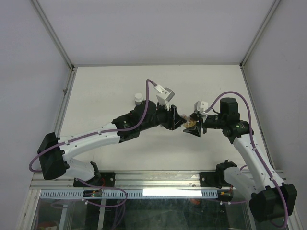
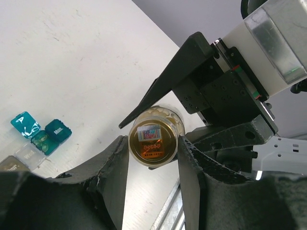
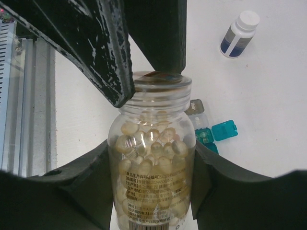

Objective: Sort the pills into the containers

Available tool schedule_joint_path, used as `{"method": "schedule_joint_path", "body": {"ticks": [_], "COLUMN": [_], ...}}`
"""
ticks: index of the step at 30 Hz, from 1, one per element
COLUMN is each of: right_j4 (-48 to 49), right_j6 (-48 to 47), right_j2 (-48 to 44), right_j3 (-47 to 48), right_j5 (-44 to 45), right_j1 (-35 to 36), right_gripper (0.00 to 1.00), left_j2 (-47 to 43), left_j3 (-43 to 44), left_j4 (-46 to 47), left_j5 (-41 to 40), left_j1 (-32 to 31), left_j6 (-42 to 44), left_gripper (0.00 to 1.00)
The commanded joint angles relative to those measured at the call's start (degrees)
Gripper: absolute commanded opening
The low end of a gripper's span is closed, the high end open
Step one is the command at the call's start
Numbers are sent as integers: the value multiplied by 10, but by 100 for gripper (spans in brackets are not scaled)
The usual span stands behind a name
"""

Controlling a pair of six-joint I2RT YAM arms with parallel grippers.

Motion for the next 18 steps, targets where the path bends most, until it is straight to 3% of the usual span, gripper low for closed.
{"method": "schedule_joint_path", "body": {"ticks": [1, 6, 13, 18], "right_j4": [27, 24, 23, 21], "right_j6": [-5, -11, -14, -16], "right_j2": [-11, -12, -13, -14], "right_j3": [24, 23, 23, 23], "right_j5": [-35, -39, -37, -37], "right_j1": [3, 3, 0, -5], "right_gripper": [0, 0, 0, 0], "left_j2": [15, 44, 66, 82], "left_j3": [12, 9, 35, 73], "left_j4": [24, 32, -35, -30], "left_j5": [97, 218, 328, 351], "left_j1": [16, 19, 25, 59], "left_j6": [44, 220, 550, 581], "left_gripper": [33, 32, 35, 39]}}
